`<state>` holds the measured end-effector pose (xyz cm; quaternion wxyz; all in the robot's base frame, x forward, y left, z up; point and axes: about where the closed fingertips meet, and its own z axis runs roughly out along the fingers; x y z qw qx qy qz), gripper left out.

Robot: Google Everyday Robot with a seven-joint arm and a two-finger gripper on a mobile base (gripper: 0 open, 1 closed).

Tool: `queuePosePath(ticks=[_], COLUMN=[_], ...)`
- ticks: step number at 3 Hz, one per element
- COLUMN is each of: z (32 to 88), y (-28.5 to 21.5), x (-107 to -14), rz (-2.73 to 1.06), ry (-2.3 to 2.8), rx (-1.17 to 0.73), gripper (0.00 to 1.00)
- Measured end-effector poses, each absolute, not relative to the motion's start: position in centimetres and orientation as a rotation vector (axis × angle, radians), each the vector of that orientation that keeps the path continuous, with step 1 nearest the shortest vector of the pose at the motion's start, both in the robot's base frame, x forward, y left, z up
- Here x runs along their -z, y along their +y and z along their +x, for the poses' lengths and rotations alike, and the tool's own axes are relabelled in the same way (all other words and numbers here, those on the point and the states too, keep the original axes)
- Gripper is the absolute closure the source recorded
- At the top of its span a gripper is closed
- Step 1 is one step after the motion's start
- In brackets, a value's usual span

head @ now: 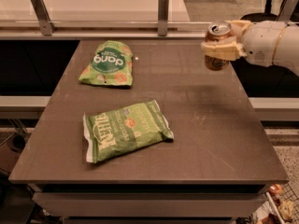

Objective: Pick orange can

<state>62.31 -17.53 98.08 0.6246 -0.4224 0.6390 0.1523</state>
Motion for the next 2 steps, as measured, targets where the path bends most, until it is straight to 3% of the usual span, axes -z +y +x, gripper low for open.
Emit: queuePosePath(ticks=[2], z=[61.2], y=[-16.9], x=[-103.3], rz=[-1.038], ry=[1.4], rx=[-0.233], gripper=[1.0])
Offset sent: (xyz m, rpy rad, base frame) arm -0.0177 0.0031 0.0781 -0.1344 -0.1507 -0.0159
